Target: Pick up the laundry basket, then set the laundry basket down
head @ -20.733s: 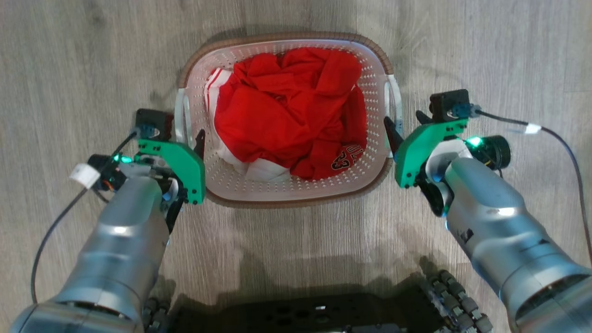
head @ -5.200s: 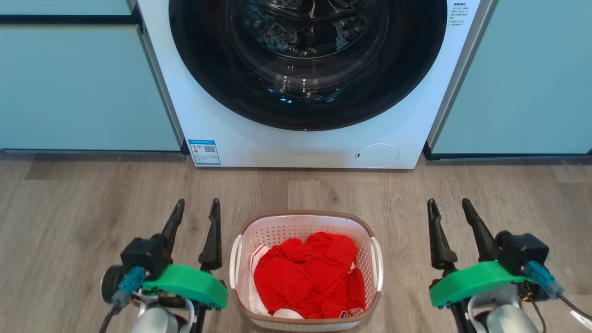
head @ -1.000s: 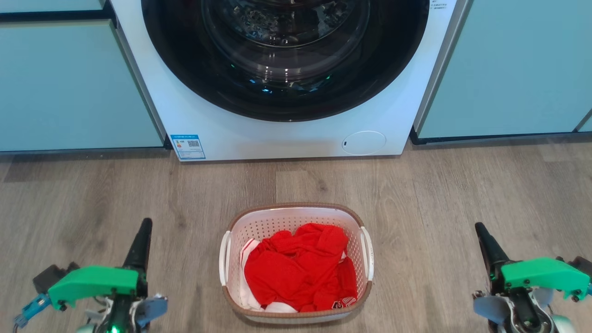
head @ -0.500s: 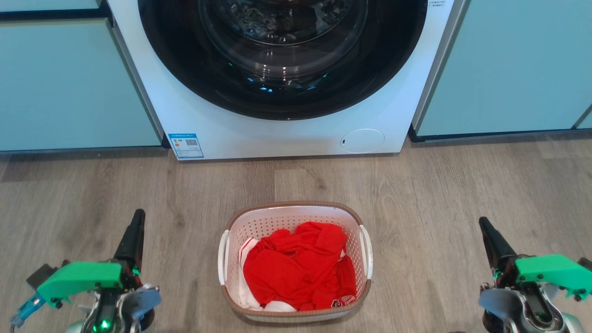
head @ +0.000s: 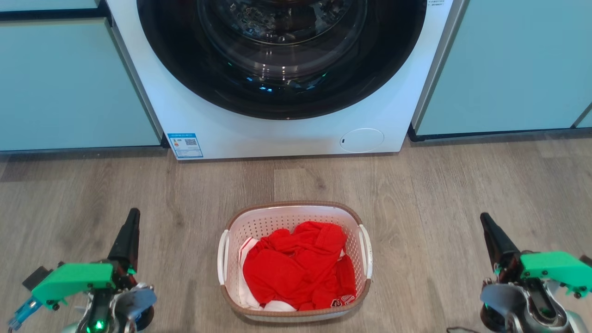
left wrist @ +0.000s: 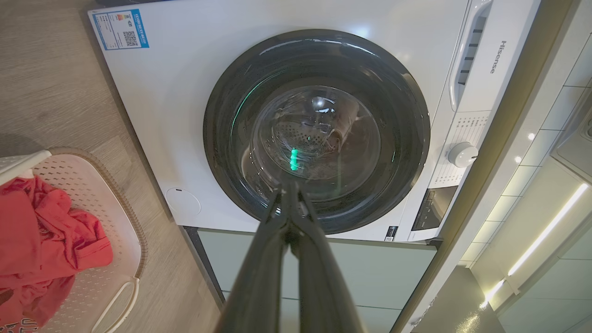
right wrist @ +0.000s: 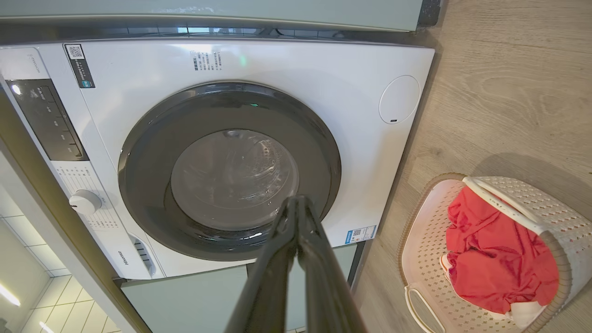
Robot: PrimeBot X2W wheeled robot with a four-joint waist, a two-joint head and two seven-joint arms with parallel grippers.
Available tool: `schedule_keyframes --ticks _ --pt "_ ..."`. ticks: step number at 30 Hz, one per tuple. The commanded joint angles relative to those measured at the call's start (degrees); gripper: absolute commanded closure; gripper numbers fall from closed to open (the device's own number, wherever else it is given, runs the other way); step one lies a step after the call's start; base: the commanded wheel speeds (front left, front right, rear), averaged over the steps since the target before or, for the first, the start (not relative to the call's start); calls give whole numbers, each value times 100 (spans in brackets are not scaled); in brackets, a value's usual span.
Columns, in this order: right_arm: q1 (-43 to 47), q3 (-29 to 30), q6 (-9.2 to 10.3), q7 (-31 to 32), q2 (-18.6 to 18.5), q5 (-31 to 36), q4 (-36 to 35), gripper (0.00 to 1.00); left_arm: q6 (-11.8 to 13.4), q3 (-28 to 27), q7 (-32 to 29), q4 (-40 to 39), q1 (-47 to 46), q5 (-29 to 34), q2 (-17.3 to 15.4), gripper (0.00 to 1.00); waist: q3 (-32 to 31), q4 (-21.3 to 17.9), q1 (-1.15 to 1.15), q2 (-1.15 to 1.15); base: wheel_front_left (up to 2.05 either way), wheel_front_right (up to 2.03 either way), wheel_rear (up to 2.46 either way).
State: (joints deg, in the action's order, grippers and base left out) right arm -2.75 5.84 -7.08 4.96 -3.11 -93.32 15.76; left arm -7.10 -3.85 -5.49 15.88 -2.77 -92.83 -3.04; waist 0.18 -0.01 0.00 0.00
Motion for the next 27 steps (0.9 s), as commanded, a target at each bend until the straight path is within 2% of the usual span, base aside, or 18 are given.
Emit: schedule_keyframes --ticks 1,27 --pt "-330 -82 -41 32 -85 -9 -182 100 -38 -185 -34 -186 -335 -1 -45 100 0 1 0 0 0 0 0" --pt "-334 -38 -41 68 -54 28 -179 100 -38 -212 -56 -185 -338 21 -26 100 0 1 0 0 0 0 0"
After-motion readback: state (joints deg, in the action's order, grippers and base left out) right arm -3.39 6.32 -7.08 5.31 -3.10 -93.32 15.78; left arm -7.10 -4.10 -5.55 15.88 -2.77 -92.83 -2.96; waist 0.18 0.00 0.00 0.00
